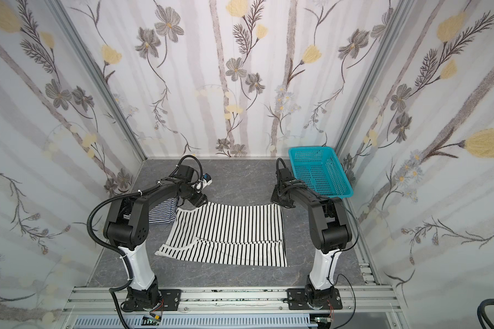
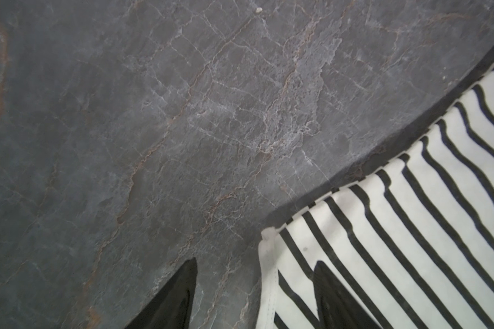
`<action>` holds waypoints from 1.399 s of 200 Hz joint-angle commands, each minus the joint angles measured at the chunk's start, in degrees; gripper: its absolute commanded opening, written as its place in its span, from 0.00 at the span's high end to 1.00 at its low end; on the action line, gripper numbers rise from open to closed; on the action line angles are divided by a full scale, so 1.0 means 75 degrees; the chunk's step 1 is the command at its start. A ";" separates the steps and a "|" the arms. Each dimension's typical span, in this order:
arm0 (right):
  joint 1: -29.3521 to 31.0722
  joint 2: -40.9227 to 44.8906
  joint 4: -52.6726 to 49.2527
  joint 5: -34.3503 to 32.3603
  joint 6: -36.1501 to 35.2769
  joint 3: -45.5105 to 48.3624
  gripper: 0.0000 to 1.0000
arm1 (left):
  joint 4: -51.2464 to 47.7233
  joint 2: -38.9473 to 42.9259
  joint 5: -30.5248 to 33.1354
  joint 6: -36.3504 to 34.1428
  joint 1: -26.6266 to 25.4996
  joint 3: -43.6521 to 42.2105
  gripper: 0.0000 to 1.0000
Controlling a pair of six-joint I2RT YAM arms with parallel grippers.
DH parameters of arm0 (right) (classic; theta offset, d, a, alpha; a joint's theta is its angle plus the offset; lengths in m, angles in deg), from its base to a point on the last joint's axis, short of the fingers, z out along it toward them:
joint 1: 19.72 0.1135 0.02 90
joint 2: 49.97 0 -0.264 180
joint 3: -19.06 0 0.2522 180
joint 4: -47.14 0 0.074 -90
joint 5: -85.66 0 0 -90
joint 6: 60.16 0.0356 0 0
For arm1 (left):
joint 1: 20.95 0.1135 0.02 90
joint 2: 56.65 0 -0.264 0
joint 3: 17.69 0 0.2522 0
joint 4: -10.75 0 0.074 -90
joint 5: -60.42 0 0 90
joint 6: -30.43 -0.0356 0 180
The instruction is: Fold and stack the tank tops
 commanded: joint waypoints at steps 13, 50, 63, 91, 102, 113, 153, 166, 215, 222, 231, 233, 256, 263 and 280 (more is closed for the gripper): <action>0.0079 0.0042 0.0134 -0.0066 -0.0042 -0.0109 1.00 | -0.0037 -0.0081 -0.0043 -0.0039 0.0007 0.0055 0.33; 0.0089 0.0055 0.0167 -0.0083 -0.0026 -0.0091 1.00 | -0.0054 -0.0446 -0.0012 0.0014 0.0008 0.0317 0.35; 0.0079 0.0033 0.0179 -0.0085 -0.0019 -0.0103 1.00 | -0.0066 -0.0566 -0.0028 0.0030 0.0007 0.0400 0.38; 0.0072 0.0009 0.0202 -0.0073 -0.0001 -0.0127 1.00 | -0.0121 -0.0686 -0.0113 -0.0012 -0.0012 0.0460 0.47; 0.0075 0.0000 0.0205 -0.0063 -0.0005 -0.0149 1.00 | -0.0174 -0.0680 -0.0137 -0.0064 -0.0046 0.0444 0.50; 0.0075 -0.0005 0.0202 -0.0052 0.0005 -0.0173 1.00 | -0.0223 -0.0672 -0.0129 -0.0161 -0.0081 0.0381 0.53; 0.0073 -0.0040 0.0178 -0.0040 0.0006 -0.0299 1.00 | -0.0326 -0.0727 -0.0155 -0.0308 -0.0169 0.0205 0.56; 0.0079 -0.0052 0.0190 0.0015 0.0004 -0.0320 1.00 | -0.0326 -0.0760 -0.0190 -0.0271 -0.0170 0.0220 0.57; 0.0073 -0.0016 0.0166 -0.0016 -0.0016 -0.0291 1.00 | -0.0316 -0.0974 -0.0274 -0.0020 -0.0166 0.0558 0.60; 0.0077 -0.0005 0.0170 -0.0016 -0.0016 -0.0291 1.00 | -0.0317 -0.1003 -0.0281 0.0009 -0.0161 0.0608 0.60; 0.0075 -0.0016 0.0168 -0.0015 -0.0017 -0.0291 1.00 | -0.0318 -0.1035 -0.0310 0.0036 -0.0153 0.0667 0.60; 0.0072 -0.0016 0.0173 -0.0016 -0.0020 -0.0291 1.00 | -0.0316 -0.1039 -0.0324 0.0035 -0.0156 0.0675 0.61; 0.0074 -0.0011 0.0167 -0.0038 -0.0026 -0.0291 1.00 | -0.0318 -0.1083 -0.0389 0.0055 -0.0164 0.0732 0.68; 0.0063 -0.0005 0.0175 -0.0035 -0.0028 -0.0291 1.00 | -0.0322 -0.1086 -0.0388 0.0047 -0.0169 0.0715 0.71; 0.0050 -0.0011 0.0167 -0.0063 -0.0029 -0.0291 1.00 | -0.0332 -0.1066 -0.0351 -0.0009 -0.0169 0.0611 0.76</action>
